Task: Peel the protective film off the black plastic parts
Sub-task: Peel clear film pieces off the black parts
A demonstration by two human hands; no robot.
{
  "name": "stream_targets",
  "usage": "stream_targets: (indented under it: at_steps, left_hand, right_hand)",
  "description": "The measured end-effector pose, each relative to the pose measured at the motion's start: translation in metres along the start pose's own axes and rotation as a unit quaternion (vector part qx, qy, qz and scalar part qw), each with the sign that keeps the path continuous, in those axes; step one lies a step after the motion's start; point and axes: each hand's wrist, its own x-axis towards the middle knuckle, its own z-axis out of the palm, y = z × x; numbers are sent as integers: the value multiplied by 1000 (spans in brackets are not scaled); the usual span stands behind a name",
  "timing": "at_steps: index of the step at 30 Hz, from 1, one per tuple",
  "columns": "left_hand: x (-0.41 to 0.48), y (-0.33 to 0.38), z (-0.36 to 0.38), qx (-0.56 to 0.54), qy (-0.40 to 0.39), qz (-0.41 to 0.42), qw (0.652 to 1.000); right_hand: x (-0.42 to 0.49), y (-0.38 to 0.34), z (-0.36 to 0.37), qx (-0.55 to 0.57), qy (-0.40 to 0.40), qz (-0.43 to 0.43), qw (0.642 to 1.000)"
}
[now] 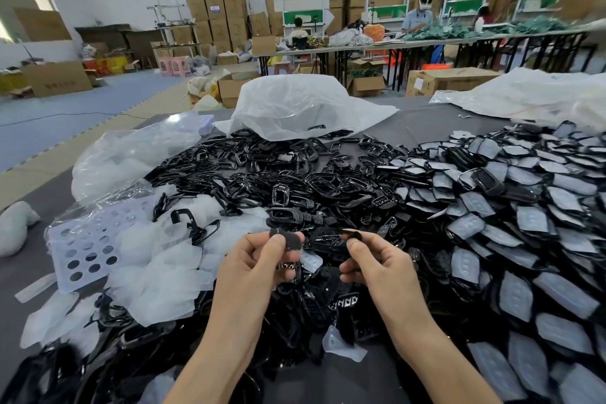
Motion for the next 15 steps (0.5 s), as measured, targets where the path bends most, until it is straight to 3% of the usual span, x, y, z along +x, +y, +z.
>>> stream_targets:
  at_steps: [5, 11, 15]
  left_hand:
    - [-4, 3, -2, 63, 6, 34, 997]
    - [-11, -1, 5, 155, -61, 73, 983]
    - [-14, -1, 6, 266, -41, 130, 954]
  right_hand:
    - [-1, -1, 2, 8, -10, 1, 1000]
    - [-3, -2, 6, 19, -26, 11, 999]
    - [-6, -2, 8, 0, -43, 12, 999]
